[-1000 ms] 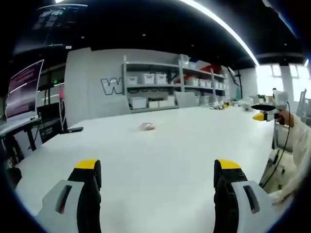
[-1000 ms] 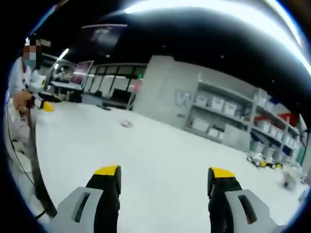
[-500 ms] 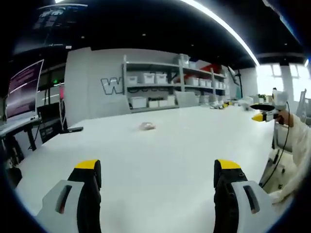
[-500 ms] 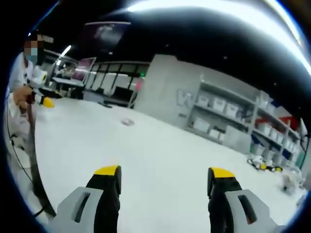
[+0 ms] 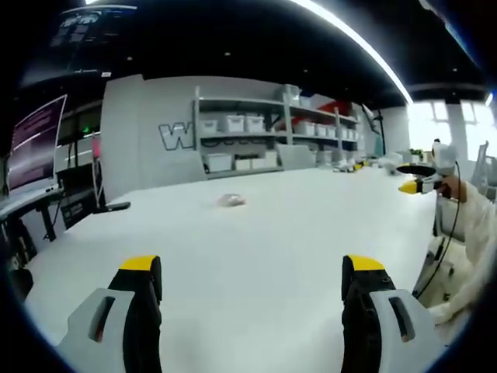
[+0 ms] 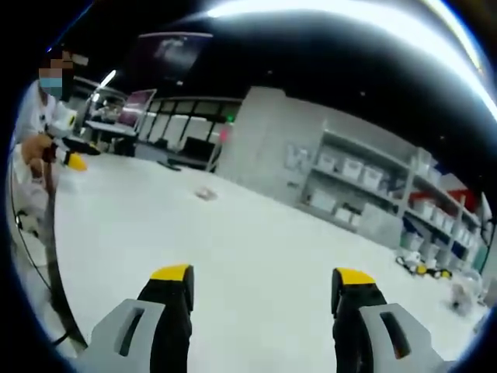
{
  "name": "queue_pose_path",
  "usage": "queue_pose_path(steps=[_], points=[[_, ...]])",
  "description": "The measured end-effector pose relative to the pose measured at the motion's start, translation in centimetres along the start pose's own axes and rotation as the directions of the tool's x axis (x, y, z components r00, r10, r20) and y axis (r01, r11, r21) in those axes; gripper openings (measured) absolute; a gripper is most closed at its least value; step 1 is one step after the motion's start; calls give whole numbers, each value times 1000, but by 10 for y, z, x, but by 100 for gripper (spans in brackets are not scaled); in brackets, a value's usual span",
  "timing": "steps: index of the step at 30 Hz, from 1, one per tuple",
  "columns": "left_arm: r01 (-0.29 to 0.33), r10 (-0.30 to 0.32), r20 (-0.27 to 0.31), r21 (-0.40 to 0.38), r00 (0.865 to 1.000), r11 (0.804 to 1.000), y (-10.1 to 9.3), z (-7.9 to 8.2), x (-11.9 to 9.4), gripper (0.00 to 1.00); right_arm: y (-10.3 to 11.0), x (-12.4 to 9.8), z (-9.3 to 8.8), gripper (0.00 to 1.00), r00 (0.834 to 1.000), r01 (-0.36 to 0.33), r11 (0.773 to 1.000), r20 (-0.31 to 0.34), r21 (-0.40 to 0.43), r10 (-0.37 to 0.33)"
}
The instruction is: Open the resealable bag by pulling the two sides of the seal apart until the entire bag opening is separated and visibly accessible.
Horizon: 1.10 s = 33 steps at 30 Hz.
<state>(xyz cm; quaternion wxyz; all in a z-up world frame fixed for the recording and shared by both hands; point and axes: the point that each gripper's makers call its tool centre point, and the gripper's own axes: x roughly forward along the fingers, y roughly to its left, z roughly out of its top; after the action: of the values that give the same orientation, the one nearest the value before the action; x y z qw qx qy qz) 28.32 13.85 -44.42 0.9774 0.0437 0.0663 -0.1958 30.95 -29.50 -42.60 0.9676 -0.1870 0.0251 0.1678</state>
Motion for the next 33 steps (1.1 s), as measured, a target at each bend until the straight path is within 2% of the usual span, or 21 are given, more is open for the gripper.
queue_pose_path(steps=[33], points=[[4, -4, -4, 4, 1000, 1000, 0, 2, -1, 96, 11, 15, 3, 72, 1000, -25, 997, -13, -74, 24]])
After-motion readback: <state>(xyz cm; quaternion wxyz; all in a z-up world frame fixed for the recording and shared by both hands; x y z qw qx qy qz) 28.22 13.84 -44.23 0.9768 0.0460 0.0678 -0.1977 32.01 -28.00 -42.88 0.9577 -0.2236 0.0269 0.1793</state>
